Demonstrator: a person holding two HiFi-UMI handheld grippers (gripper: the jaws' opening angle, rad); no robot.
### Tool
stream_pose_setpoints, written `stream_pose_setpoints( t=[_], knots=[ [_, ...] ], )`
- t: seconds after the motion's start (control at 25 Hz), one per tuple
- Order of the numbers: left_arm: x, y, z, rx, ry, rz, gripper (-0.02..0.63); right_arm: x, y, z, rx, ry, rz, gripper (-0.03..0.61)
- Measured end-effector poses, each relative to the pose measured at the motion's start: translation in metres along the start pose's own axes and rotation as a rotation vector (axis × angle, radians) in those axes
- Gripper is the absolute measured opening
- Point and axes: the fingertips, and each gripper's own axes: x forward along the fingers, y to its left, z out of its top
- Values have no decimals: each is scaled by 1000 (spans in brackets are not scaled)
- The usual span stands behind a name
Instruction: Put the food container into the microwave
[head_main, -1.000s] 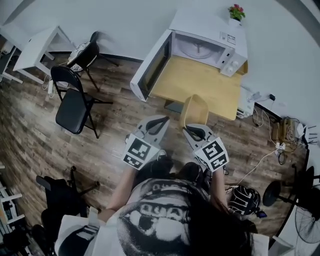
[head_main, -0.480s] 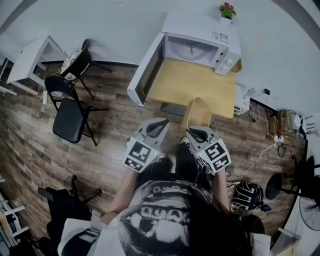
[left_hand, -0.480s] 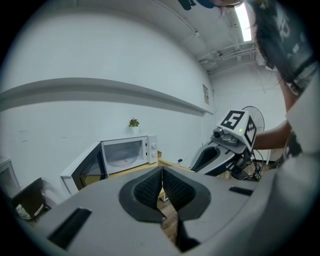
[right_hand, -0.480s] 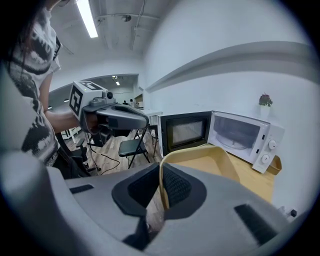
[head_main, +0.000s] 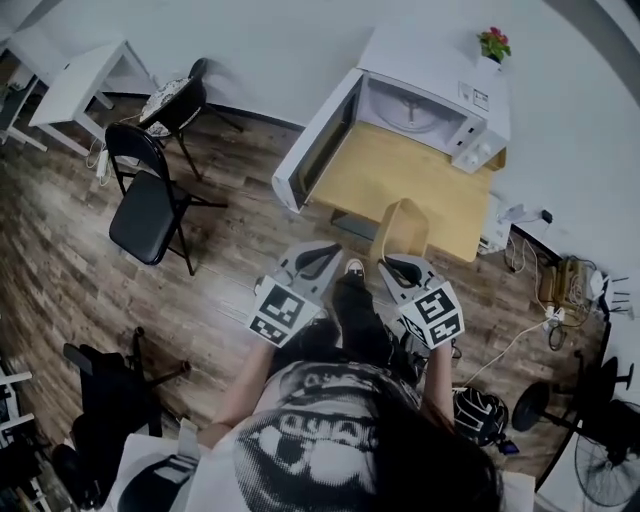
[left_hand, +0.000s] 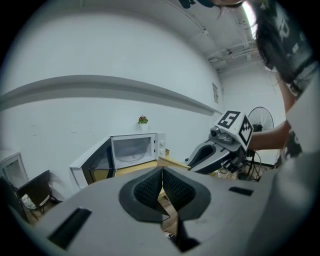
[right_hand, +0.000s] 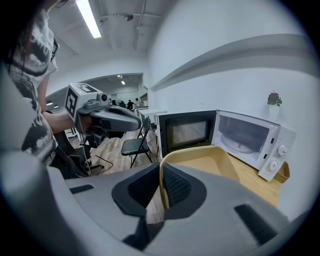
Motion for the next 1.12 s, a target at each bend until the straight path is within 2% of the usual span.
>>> stream_pose_setpoints(
  t=[0.24, 0.68, 1.12],
  knots=[
    [30, 23, 11, -3, 8, 22, 2, 19, -38, 9, -9, -1, 30, 28],
    [135, 66, 51, 22, 20, 37, 2, 54, -156, 20, -45, 28, 68, 28],
    [181, 98, 54, 13, 74, 99, 2, 109, -236, 20, -151, 101, 135, 28]
  ],
)
